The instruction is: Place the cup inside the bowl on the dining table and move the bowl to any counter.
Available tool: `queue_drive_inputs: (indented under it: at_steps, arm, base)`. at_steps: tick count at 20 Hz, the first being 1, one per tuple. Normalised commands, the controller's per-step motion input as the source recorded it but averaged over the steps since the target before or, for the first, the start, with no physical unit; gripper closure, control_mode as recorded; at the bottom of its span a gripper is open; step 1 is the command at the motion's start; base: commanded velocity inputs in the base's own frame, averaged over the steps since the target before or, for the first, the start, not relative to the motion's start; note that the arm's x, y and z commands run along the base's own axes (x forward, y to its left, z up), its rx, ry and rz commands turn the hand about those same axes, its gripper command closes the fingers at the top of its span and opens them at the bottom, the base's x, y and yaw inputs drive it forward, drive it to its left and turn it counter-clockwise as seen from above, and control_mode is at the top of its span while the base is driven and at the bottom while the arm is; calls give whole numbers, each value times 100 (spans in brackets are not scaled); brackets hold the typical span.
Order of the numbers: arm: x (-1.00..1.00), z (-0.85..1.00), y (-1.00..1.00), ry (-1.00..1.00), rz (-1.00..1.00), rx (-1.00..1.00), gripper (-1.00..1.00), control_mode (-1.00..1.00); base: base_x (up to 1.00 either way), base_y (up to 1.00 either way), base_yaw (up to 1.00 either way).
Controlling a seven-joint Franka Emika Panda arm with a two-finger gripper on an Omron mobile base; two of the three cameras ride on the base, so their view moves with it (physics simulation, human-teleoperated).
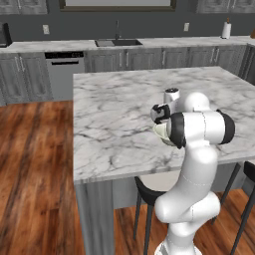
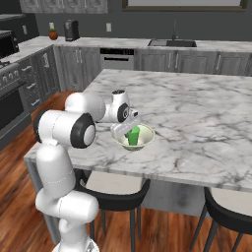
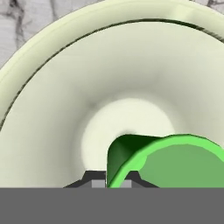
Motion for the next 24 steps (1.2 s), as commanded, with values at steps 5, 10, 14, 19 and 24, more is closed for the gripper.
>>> queue_drive_inputs:
  at_steps: [5,10,14,19,24]
  arm:
    - [0,0,0,0,0,0,100,-100]
    - [0,0,4,0,0,0,-100,-100]
    - [-1,0,0,0,0,0,-100,-100]
    - [-6,14,0,0,0,0,-100,-100]
    - [-5,48,0,-4,0,0,-100,-100]
  base:
    - [0,0,0]
    - [0,0,0]
    - [0,0,0]
    - [0,0,0]
    - [0,0,0]
